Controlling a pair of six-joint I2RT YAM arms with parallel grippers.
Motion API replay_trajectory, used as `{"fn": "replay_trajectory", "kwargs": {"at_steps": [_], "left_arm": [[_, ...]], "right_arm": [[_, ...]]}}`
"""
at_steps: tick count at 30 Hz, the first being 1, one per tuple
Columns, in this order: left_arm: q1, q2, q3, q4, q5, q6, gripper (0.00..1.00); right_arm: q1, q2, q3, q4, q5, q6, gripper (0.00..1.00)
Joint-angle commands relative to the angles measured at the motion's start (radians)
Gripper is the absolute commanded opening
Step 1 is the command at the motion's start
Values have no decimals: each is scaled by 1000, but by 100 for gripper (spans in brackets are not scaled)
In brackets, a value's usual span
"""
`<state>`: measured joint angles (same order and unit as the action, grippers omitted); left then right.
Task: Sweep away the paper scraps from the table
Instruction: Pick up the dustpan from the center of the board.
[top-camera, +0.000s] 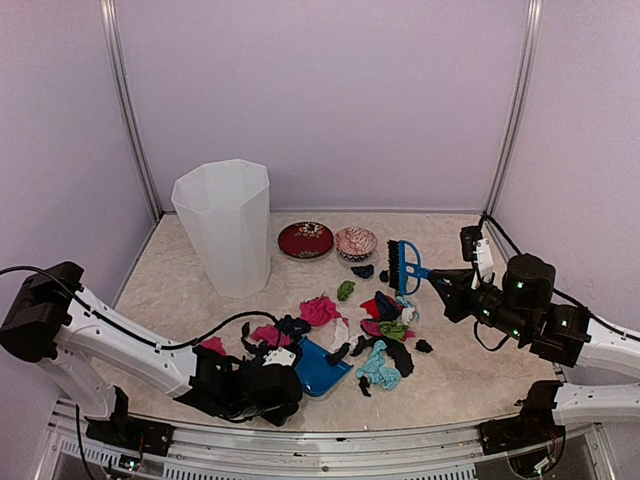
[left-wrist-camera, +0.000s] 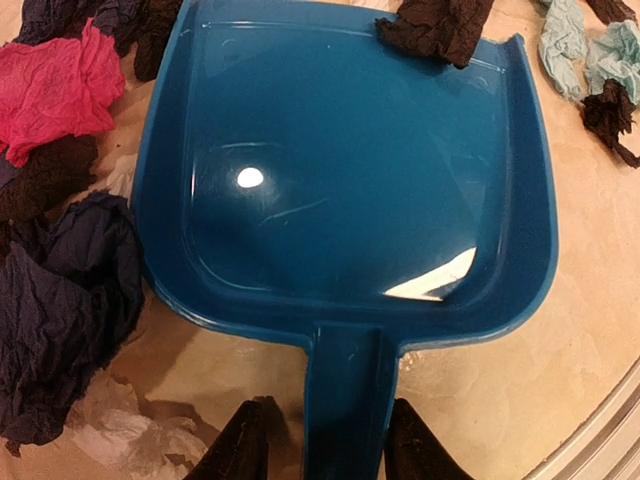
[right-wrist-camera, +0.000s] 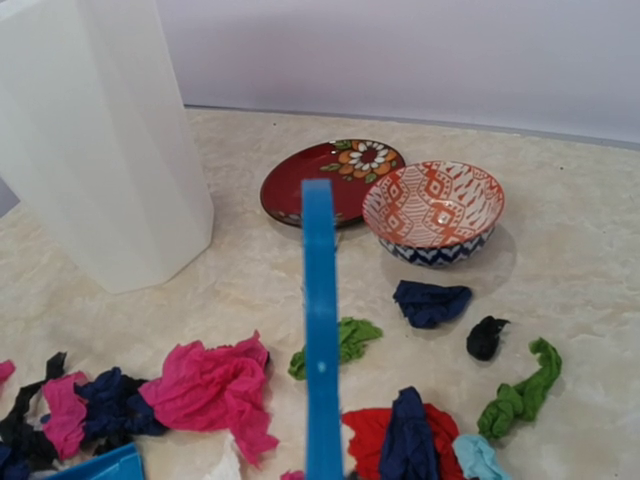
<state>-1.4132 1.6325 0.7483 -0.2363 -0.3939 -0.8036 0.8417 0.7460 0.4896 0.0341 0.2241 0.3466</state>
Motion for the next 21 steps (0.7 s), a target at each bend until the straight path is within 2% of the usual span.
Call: {"fn": "replay_trajectory", "kwargs": {"at_steps": [1,21], "left_arm": [[-28,24,-15,5,-52,-24,40],[-78,-5,-161,189,-101,-105,37]], "right_arm": [[6,-1,-9,5,-3,9,0],[7,-15,-11,-17,-6,39,0]]}}
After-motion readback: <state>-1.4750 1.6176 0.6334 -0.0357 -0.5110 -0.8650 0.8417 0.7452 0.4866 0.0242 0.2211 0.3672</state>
